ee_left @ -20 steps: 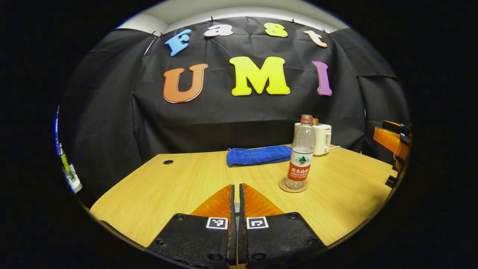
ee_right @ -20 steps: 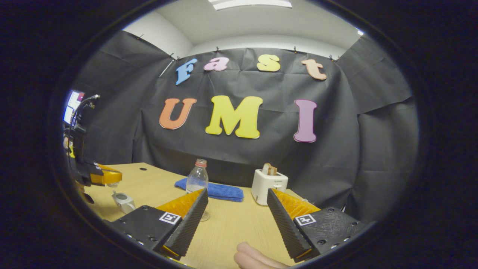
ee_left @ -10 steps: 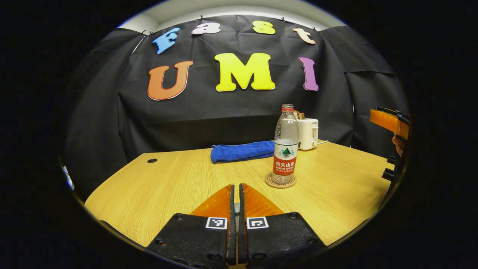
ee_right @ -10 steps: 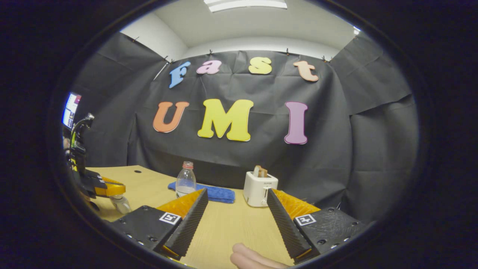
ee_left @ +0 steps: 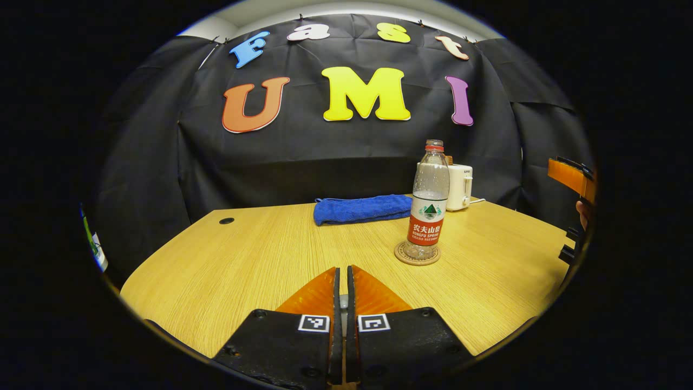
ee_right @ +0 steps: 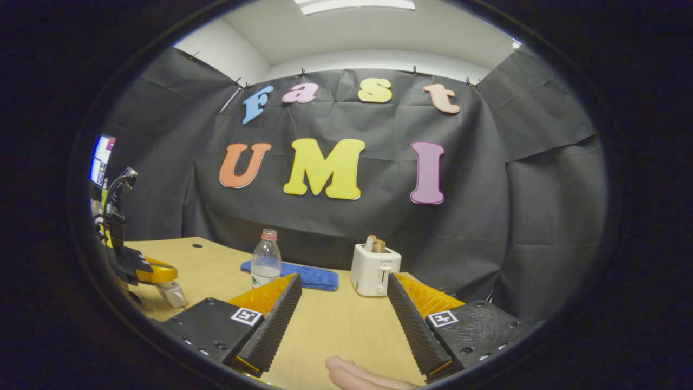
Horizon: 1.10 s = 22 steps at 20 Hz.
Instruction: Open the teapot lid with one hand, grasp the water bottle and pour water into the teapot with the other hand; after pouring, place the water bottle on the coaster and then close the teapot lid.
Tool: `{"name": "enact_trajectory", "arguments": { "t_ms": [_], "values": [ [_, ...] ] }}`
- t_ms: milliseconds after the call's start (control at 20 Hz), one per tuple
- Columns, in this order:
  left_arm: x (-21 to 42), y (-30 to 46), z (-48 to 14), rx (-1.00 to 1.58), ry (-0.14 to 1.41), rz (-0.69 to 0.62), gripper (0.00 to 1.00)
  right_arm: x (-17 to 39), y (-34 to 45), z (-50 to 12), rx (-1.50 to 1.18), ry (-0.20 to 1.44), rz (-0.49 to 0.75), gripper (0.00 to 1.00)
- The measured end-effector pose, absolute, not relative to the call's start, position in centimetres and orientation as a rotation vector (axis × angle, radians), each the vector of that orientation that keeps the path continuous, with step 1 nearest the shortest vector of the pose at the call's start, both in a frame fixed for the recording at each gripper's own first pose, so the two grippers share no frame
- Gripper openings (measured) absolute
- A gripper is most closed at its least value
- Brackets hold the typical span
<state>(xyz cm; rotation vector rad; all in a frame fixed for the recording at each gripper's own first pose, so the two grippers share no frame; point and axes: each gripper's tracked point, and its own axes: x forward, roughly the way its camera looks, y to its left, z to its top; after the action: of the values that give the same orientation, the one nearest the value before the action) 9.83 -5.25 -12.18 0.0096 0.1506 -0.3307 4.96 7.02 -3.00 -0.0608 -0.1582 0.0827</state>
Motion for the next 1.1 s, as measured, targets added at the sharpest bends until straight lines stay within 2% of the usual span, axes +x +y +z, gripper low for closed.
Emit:
{"name": "enact_trajectory", "arguments": {
  "t_ms": [100, 200, 300, 350, 400, 550, 600, 700, 850, 1050, 1100],
  "values": [
    [10.1, -4.7, -12.2, -0.004, 0.157, -0.302, 0.06, 4.8, 7.3, -3.0, -0.076, -0.161, 0.089, 0.95],
    [10.2, -5.0, -12.3, -0.009, 0.154, -0.304, 0.06, 4.7, 7.5, -3.0, -0.091, -0.166, 0.090, 0.92],
    [10.1, -5.0, -12.2, -0.006, 0.153, -0.300, 0.07, 4.6, 7.6, -2.9, -0.106, -0.170, 0.088, 0.95],
    [10.2, -5.0, -12.4, -0.004, 0.154, -0.299, 0.07, 4.6, 7.7, -3.0, -0.109, -0.169, 0.091, 0.92],
    [10.3, -5.0, -12.3, -0.004, 0.153, -0.297, 0.08, 4.6, 7.9, -3.2, -0.110, -0.166, 0.096, 0.98],
    [10.9, -5.2, -12.8, -0.011, 0.168, -0.286, 0.08, 4.9, 8.3, -3.8, -0.121, -0.147, 0.104, 0.92],
    [10.9, -5.2, -12.7, -0.006, 0.163, -0.284, 0.08, 4.9, 8.4, -4.0, -0.128, -0.142, 0.104, 0.95],
    [11.0, -5.1, -12.6, 0.003, 0.162, -0.275, 0.08, 4.9, 8.5, -3.9, -0.134, -0.145, 0.104, 0.92],
    [10.9, -4.8, -12.1, -0.036, 0.178, -0.269, 0.09, 4.8, 8.6, -3.8, -0.134, -0.147, 0.107, 0.95],
    [10.3, -4.4, -10.8, -0.069, 0.160, -0.272, 0.13, 4.8, 8.5, -3.7, -0.135, -0.148, 0.104, 0.95],
    [10.3, -4.1, -10.7, -0.071, 0.163, -0.261, 0.18, 4.8, 8.3, -3.7, -0.132, -0.148, 0.099, 0.95]
  ]
}}
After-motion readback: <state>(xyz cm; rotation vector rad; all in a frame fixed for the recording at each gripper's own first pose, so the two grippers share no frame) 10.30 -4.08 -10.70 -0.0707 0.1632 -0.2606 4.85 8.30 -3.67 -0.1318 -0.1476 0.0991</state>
